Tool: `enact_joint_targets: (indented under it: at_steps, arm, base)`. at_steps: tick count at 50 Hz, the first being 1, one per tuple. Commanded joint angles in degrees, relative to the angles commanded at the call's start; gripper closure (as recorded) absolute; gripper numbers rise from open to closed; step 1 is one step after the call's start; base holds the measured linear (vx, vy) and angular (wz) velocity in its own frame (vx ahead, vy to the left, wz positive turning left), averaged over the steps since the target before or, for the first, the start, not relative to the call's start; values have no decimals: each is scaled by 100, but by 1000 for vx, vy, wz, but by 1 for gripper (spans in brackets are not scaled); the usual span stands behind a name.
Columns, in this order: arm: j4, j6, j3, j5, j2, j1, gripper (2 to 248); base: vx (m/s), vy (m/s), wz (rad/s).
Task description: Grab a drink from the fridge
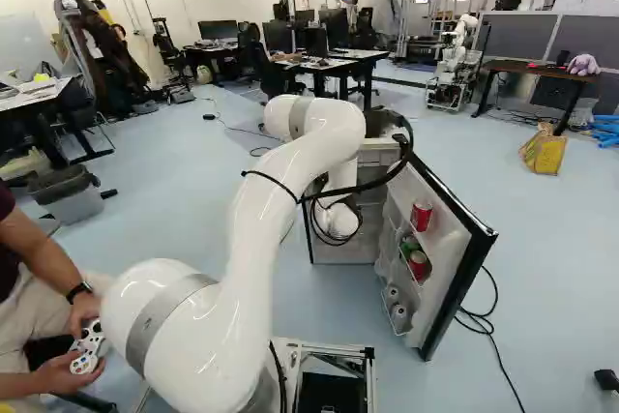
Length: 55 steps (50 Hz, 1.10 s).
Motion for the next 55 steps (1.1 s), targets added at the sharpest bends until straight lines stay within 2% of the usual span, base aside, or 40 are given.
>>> enact_joint_targets:
  at_steps: [44, 55]
  arm:
    - [0, 0, 1872, 0, 1519, -512, 153]
    - [0, 0, 2217, 0, 1848, -619, 153]
  base:
    - [0, 0, 0]
    - [0, 0, 0]
